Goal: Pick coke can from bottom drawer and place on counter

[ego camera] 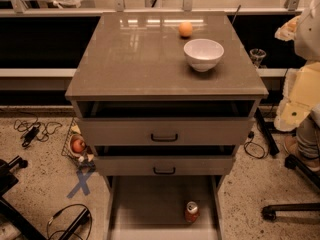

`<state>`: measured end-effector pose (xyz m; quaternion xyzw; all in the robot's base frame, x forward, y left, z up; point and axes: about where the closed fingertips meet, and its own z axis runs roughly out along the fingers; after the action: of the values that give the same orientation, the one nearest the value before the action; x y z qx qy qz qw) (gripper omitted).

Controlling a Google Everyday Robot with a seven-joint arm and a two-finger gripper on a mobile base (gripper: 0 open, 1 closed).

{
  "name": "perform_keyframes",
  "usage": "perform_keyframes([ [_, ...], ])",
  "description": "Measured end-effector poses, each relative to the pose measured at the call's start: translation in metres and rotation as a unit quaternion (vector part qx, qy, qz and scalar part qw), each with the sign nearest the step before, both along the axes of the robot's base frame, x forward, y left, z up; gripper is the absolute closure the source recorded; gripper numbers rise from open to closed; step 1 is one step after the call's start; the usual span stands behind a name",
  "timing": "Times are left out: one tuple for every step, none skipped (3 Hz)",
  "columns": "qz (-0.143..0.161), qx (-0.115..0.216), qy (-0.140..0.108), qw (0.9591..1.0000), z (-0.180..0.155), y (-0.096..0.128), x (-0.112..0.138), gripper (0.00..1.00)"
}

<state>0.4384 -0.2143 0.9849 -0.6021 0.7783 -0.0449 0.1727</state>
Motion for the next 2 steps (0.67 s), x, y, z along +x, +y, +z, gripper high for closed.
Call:
perform_keyframes([
  [0.0,0.0,0.0,1.0,0.0,0.0,0.0,0.0],
  [0.006,0.041,-0.003,0.9991,-0.016,0.001,0.002,0.0],
])
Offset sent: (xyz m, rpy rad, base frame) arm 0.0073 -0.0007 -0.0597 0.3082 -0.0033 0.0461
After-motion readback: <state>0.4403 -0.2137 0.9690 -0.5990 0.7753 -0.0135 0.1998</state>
